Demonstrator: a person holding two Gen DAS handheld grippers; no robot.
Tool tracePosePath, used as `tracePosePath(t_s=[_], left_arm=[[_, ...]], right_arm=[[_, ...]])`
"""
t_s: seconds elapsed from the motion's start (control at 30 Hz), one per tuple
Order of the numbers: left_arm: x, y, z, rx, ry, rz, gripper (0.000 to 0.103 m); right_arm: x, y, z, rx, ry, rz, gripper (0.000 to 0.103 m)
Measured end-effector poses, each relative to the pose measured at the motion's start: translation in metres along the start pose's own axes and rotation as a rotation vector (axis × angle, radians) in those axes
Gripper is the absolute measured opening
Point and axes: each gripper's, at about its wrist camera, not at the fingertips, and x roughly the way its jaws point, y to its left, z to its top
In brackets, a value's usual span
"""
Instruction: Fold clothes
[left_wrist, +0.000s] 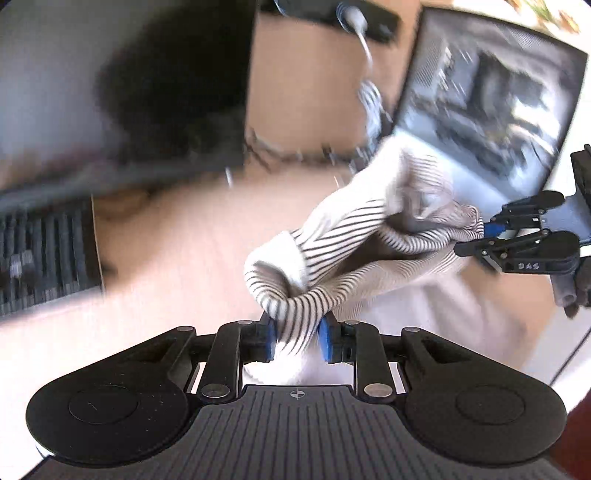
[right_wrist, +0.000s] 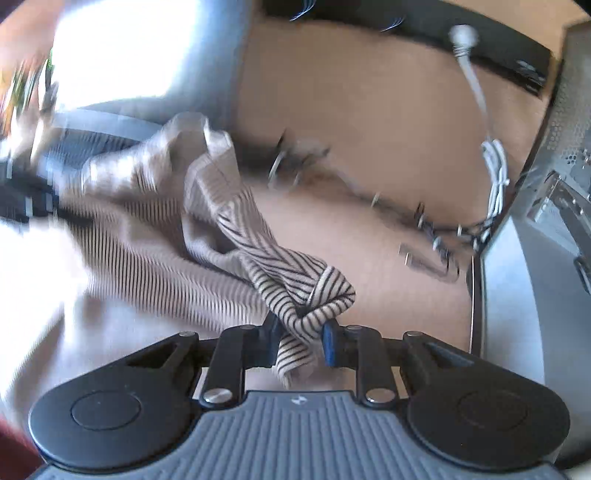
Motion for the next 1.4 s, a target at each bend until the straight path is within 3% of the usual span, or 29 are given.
tracePosePath(t_s=[0.1, 0.2, 0.3, 0.33, 0.4, 0.43, 0.5, 0.6, 0.7, 0.8, 0.87, 0.9, 0.93, 0.97, 1.0, 1.1, 1.2, 1.33, 1.4], left_arm=[[-0.009, 0.002, -0.036, 0.005, 0.08, -0.017, 0.027], [-0.028, 0.012, -0.057, -0.066, 0.128, -0.051, 0.029], [-0.049, 0.023, -0.072, -0.159, 0.154, -0.09, 0.051], [-0.055, 0.028, -0.07, -0.219, 0.136, -0.106, 0.059], [-0.065, 0.038, -0.065, -0.354, 0.084, -0.129, 0.069], [-0.067, 0.042, -0.063, -0.422, 0.053, -0.132, 0.078], [-0.06, 0.045, -0.056, -0.556, 0.001, -0.125, 0.082], [-0.03, 0.037, -0.05, -0.694, 0.003, -0.131, 0.082], [-0.003, 0.013, -0.048, -0.671, 0.021, -0.098, 0.082], [0.013, -0.01, -0.049, -0.614, 0.041, -0.034, 0.081], [0.02, -0.019, -0.047, -0.567, 0.049, 0.021, 0.058], [0.022, -0.023, -0.045, -0.543, 0.052, 0.047, 0.054], [0.025, -0.027, -0.043, -0.519, 0.055, 0.073, 0.041], [0.024, -0.031, -0.04, -0.497, 0.05, 0.09, 0.029], [0.017, -0.035, -0.036, -0.479, 0.036, 0.094, 0.027], [-0.01, -0.05, -0.025, -0.432, -0.017, 0.085, 0.022], [-0.041, -0.068, -0.026, -0.399, -0.053, 0.08, 0.022], [-0.029, -0.079, -0.057, -0.404, 0.018, 0.133, 0.022], [-0.014, -0.081, -0.072, -0.404, 0.065, 0.167, 0.022]], right_arm=[[0.004, 0.027, -0.041, -0.06, 0.106, -0.062, 0.018], [0.002, 0.029, -0.069, -0.032, 0.201, -0.104, 0.018], [-0.023, 0.016, -0.073, 0.034, 0.219, -0.073, 0.021], [-0.032, 0.008, -0.071, 0.08, 0.203, -0.05, 0.026], [-0.051, -0.011, -0.065, 0.199, 0.158, -0.001, 0.051], [-0.058, -0.023, -0.061, 0.278, 0.124, 0.026, 0.055], [-0.056, -0.04, -0.053, 0.417, 0.072, 0.092, 0.06], [-0.042, -0.057, -0.047, 0.574, 0.029, 0.171, 0.064], [-0.014, -0.055, -0.047, 0.57, 0.007, 0.204, 0.064], [0.017, -0.044, -0.051, 0.512, 0.038, 0.248, 0.064], [0.033, -0.04, -0.054, 0.485, 0.052, 0.286, 0.064], [0.036, -0.039, -0.052, 0.474, 0.047, 0.296, 0.059], [0.039, -0.037, -0.05, 0.462, 0.04, 0.303, 0.055], [0.04, -0.037, -0.045, 0.45, 0.028, 0.313, 0.042], [0.04, -0.039, -0.04, 0.441, 0.015, 0.319, 0.032], [0.022, -0.053, -0.029, 0.401, -0.033, 0.335, 0.02], [-0.012, -0.074, -0.031, 0.349, -0.076, 0.357, 0.019], [-0.019, -0.08, -0.055, 0.301, -0.047, 0.348, 0.019], [-0.003, -0.074, -0.07, 0.281, -0.021, 0.311, 0.02]])
